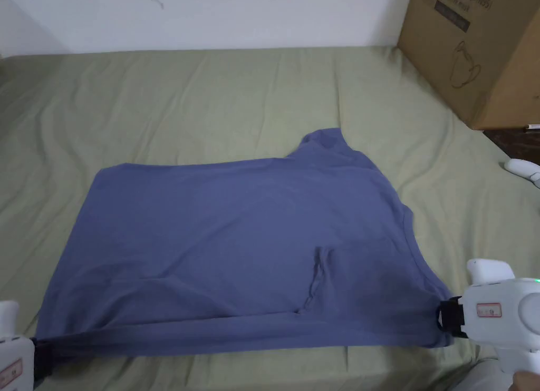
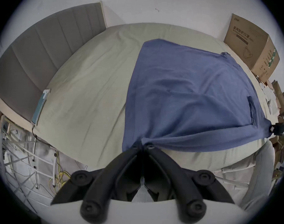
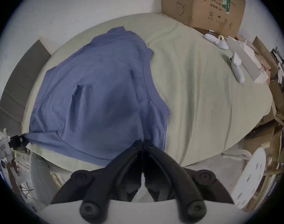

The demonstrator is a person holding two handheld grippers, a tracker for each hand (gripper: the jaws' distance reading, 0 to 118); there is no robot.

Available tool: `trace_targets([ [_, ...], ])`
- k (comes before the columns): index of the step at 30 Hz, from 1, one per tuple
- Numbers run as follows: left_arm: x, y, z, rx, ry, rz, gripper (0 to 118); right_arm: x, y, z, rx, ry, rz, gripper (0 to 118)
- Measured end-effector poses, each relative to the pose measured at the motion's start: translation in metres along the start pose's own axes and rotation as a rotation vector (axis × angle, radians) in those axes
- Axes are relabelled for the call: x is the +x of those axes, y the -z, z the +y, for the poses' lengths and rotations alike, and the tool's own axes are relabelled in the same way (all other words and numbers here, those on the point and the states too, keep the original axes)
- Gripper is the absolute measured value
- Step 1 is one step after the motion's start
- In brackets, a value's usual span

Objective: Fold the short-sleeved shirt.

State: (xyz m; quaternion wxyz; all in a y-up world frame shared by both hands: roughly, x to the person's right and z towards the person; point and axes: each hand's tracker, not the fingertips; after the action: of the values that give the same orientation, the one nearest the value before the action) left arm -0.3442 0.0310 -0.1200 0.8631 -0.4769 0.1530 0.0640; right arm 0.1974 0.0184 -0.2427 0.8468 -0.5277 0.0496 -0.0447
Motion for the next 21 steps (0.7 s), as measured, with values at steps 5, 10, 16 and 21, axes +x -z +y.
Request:
trace_targets([
  [5, -0.003, 0.008, 0.048, 0.024, 0.012, -0.004, 1, -0.004, -0.010, 0.044, 0.042, -0.013, 0.012, 0],
  [10, 0.012, 0.036, 0.101, 0.035, 0.084, -0.006, 1, -0.012, 0.013, 0.103, 0.056, -0.055, -0.030, 0],
  [16, 0.026, 0.076, 0.129, -0.018, 0.110, 0.034, 52, -0.028, 0.060, 0.135, 0.026, -0.062, -0.105, 7],
  [21, 0.016, 0.058, 0.118, -0.020, 0.061, -0.030, 105, -0.033, 0.049, 0.123, 0.042, -0.141, -0.114, 67],
])
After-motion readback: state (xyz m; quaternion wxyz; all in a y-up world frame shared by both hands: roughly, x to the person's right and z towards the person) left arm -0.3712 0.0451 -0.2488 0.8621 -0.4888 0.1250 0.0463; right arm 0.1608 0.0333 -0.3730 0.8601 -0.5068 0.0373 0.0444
